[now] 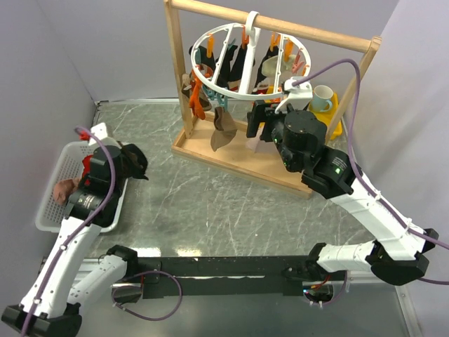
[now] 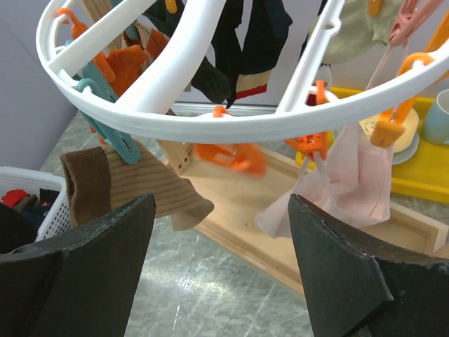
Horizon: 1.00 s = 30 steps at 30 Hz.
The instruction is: Remove the socks clipped to the hanger
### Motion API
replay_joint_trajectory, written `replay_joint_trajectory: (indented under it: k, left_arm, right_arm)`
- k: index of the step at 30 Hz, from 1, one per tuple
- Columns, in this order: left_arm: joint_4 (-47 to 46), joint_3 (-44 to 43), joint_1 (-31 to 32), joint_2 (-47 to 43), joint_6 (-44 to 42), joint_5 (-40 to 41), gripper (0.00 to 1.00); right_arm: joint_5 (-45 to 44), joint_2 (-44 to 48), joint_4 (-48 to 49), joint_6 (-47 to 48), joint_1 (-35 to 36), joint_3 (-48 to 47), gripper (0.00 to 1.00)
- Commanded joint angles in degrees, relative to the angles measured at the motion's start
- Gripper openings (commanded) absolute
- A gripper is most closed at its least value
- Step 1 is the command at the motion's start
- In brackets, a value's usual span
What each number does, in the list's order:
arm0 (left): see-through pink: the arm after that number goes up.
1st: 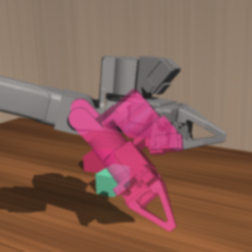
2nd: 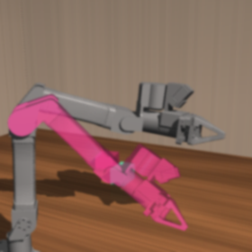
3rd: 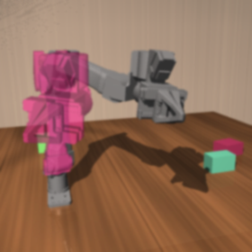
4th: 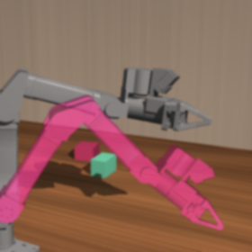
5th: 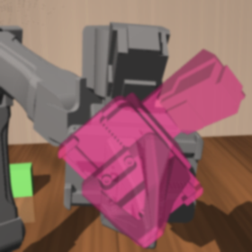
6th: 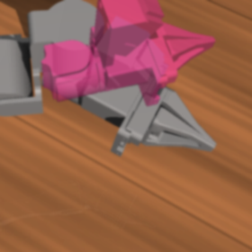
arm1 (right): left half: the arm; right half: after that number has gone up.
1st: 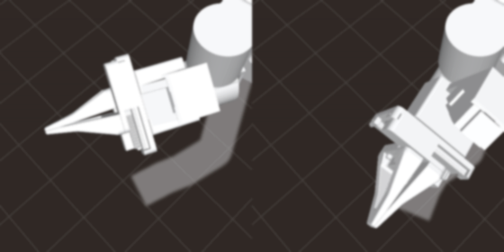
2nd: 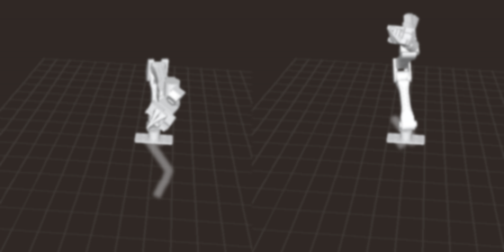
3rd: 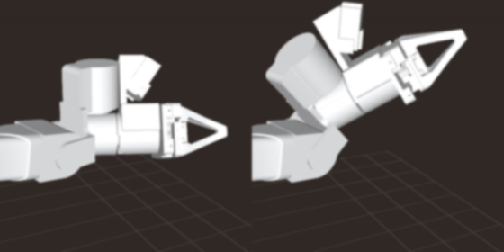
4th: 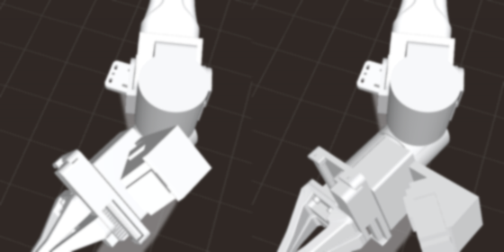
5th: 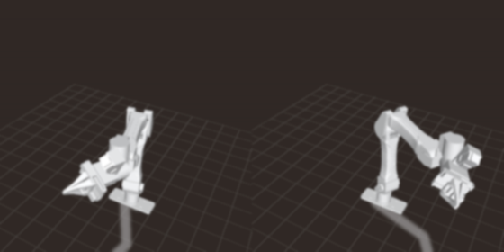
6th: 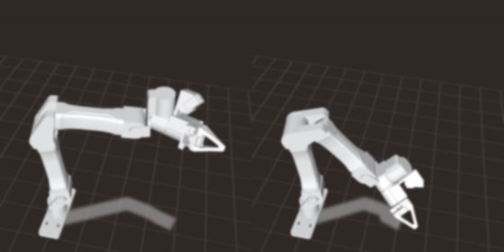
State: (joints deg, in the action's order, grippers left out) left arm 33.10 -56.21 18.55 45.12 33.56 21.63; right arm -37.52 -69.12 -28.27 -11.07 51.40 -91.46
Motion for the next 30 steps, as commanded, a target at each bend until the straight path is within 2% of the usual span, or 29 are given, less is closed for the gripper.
replay_joint_trajectory:
  k: [1,9,13,14,15,16,17,18,22,23,25,26,30]
  left_arm:
    - [3.2,-0.7,-5.5,-1.7,4.2,5.1,0.01]
    - [10.3,-6.5,-14.2,6.1,8.9,22.7,0.01]
    - [6.3,-4.9,-14.9,7.9,7.2,23.0,0.01]
    - [5.5,-4.1,-14.9,7.9,7.0,22.3,0.06]
    - [4.3,-3.8,-14.9,7.9,6.6,21.0,0.44]
    - [3.5,-3.8,-14.9,7.9,5.7,18.0,0.69]
    - [2.6,-3.6,-14.9,7.4,5.1,15.9,0.88]
    - [1.7,-3.4,-14.9,7.0,4.4,14.0,0.99]
    - [-5.6,-2.4,-14.9,4.0,0.0,0.3,0.99]
    - [-7.1,-2.0,-14.9,2.9,-0.8,-8.4,0.99]
    - [-9.0,-1.8,-14.9,2.1,-1.5,-19.0,0.99]
    - [-11.4,-1.5,-14.9,1.6,-1.1,-28.3,0.99]
    - [-18.9,0.0,-14.7,1.3,2.9,-44.3,0.99]
  right_arm:
    - [-0.5,2.5,0.3,-0.4,0.2,0.8,0.86]
    - [0.7,2.0,-1.9,0.9,0.2,-0.7,0.86]
    - [1.8,2.8,-1.3,1.0,0.2,0.1,0.87]
    - [1.9,3.0,-1.2,0.9,0.1,0.4,0.87]
    - [1.9,3.1,-1.3,0.9,0.1,0.5,0.87]
    - [1.9,3.1,-1.2,1.0,0.1,0.6,0.87]
    - [1.7,3.3,-1.2,0.9,0.0,0.8,0.88]
    - [1.8,3.3,-1.1,0.9,-0.1,1.0,0.88]
    - [1.8,3.0,-1.4,1.3,-0.5,0.8,0.89]
    - [2.1,2.9,-1.8,1.4,-0.5,0.5,0.89]
    - [2.2,2.6,-2.7,1.4,-0.6,0.0,0.89]
    - [2.2,2.4,-3.0,1.4,-0.7,-0.5,0.89]
    - [3.3,2.9,-3.3,0.5,-0.7,-0.5,0.89]
